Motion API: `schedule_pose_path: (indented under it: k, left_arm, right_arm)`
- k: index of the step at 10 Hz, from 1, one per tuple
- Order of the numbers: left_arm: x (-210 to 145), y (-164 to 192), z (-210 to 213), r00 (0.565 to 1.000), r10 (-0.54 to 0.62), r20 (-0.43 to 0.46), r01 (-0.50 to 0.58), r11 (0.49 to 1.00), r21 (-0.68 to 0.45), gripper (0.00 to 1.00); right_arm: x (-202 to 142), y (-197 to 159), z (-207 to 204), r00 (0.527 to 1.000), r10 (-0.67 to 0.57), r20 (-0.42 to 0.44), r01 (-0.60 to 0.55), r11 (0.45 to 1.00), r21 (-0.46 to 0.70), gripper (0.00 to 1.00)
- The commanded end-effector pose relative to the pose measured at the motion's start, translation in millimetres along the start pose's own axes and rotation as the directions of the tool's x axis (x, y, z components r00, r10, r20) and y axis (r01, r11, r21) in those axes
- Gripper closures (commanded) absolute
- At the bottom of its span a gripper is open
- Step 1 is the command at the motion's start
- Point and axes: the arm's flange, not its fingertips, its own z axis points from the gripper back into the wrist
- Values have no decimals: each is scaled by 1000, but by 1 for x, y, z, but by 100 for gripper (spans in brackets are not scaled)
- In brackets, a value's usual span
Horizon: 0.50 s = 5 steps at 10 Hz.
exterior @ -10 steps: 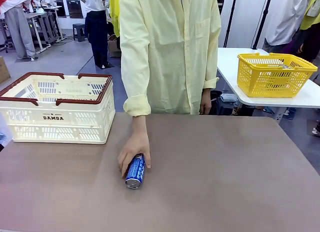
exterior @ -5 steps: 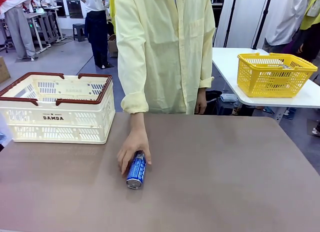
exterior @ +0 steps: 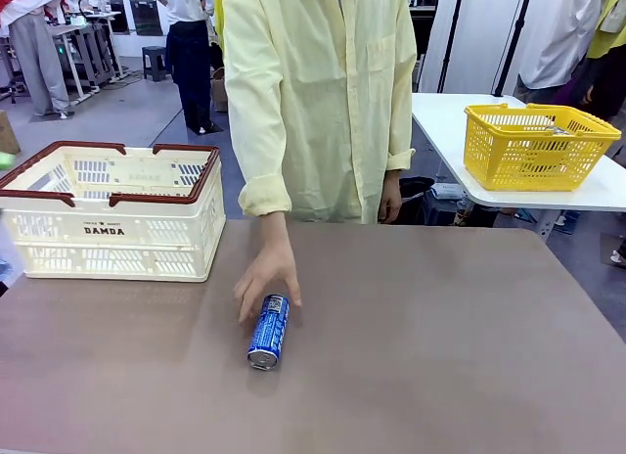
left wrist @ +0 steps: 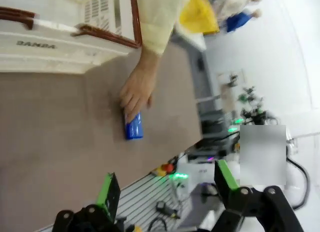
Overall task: Place the drinks into the Shopping basket.
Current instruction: Pick up one drink and place it into the Shopping basket.
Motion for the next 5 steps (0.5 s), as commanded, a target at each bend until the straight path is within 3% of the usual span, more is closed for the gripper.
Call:
schedule_pose_path:
  k: [1,3,4,5]
  left_arm:
    - [-24,-36,-89,986,-51,-158,82,978,193,0]
    - [-21,-24,-125,963,-29,-267,84,977,197,0]
    - [-11,-7,-90,977,-5,-212,43,984,176,0]
    - [0,16,-22,997,41,-59,-35,995,95,0]
  right_arm:
    - [3,3,-1,1000,18,12,-18,1000,20,0]
    - [3,3,-1,1000,18,12,-18,1000,20,0]
    - [3,3,-1,1000,18,12,-18,1000,20,0]
    - [3,3,-1,1000,18,12,-18,1000,20,0]
